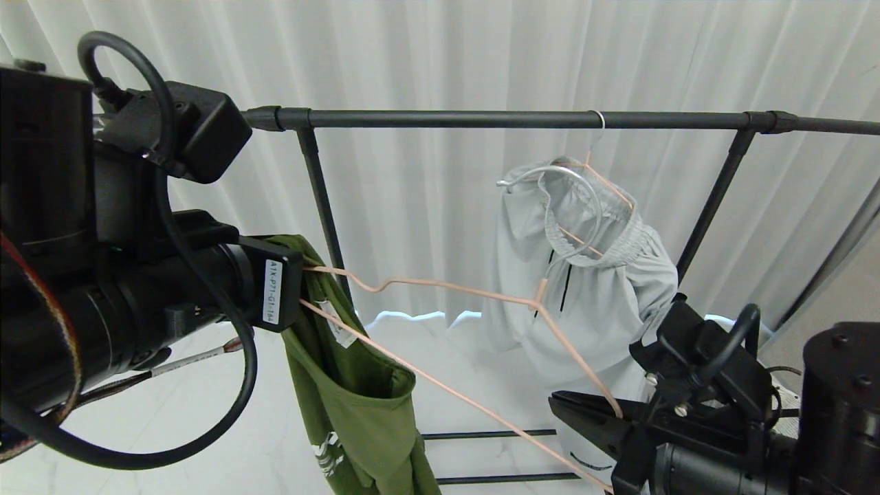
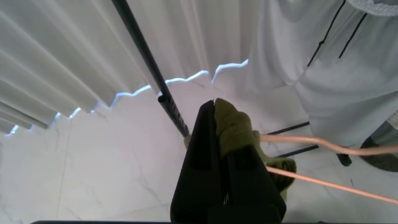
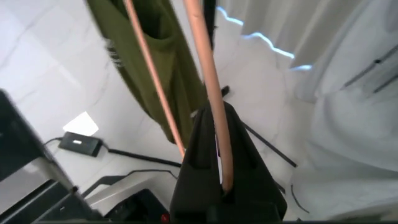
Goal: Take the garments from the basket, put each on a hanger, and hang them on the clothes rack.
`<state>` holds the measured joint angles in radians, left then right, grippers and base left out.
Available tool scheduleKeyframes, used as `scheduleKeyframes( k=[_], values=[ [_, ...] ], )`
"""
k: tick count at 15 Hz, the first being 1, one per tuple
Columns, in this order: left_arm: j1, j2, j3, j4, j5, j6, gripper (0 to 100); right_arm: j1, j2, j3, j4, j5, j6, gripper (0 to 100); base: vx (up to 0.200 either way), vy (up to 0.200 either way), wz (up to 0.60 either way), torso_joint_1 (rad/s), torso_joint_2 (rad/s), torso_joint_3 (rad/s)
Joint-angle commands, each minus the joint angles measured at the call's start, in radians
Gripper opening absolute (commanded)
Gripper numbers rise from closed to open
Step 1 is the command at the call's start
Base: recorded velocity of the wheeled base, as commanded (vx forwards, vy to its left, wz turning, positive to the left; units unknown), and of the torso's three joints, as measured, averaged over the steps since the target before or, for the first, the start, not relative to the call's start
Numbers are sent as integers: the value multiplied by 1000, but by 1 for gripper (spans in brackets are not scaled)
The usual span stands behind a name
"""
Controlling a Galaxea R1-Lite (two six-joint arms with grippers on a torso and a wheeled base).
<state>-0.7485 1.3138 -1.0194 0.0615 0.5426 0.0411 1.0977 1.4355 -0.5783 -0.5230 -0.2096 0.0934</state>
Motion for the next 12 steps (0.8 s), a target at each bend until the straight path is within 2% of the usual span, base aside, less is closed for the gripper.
scheduleKeyframes(
  k=[1,4,12],
  values=[
    [0,-4,-5,0,2,0,0,-15,22,-11,0,-17,2,0,0,0,0,0,0,0],
    [1,1,-44,0,36,2,0,-16,20,-5,0,-47,17,0,0,0,0,0,0,0],
    [1,15,-21,1,43,3,0,-16,20,-43,-28,-71,17,0,0,0,0,0,0,0]
  ],
)
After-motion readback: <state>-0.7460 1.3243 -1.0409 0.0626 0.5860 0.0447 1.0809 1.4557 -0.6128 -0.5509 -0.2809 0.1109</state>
